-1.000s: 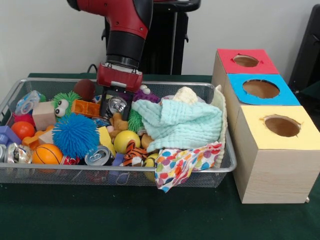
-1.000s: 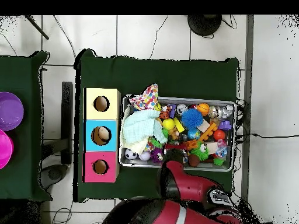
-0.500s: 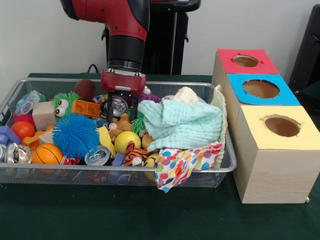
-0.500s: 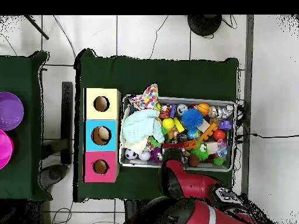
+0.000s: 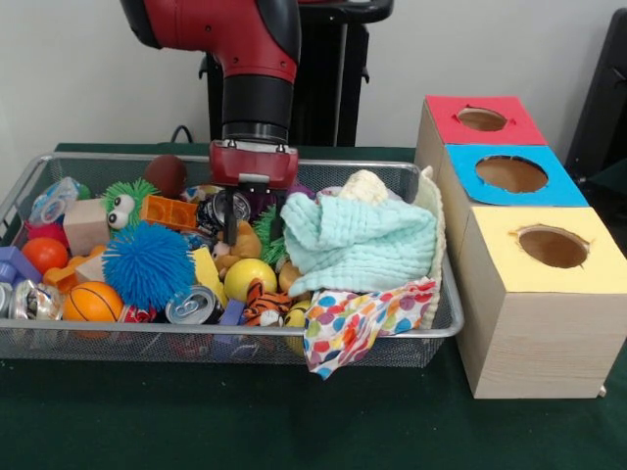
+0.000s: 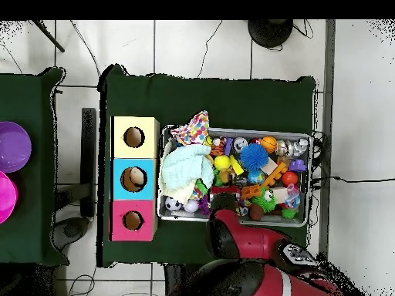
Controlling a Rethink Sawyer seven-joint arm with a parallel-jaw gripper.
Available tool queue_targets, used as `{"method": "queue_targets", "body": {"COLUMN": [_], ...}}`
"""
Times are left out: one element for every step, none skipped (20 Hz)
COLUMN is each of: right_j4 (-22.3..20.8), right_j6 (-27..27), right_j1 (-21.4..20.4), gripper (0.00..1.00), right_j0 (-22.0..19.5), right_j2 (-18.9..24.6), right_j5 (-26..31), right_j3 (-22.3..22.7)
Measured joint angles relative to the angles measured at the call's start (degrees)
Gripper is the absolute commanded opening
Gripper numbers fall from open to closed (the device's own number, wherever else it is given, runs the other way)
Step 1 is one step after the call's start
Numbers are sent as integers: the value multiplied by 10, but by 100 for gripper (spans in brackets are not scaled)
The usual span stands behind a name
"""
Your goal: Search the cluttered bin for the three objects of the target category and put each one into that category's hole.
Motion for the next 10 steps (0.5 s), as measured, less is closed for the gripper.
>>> {"method": "queue_targets", "body": {"right_j4": [0,0,0,0,0,0,0,1,4,10], "right_j6": [0,0,0,0,0,0,0,0,0,0], "right_j1": [0,0,0,0,0,0,0,0,0,0], "gripper": [100,100,100,100,100,100,100,100,100,100], "right_j0": [1,2,4,5,5,6,7,9,14,22], "right_j2": [0,0,0,0,0,0,0,-1,-4,-8], "right_j5": [0,0,0,0,0,0,0,0,0,0], "right_j3": [0,0,0,0,0,0,0,0,0,0]}}
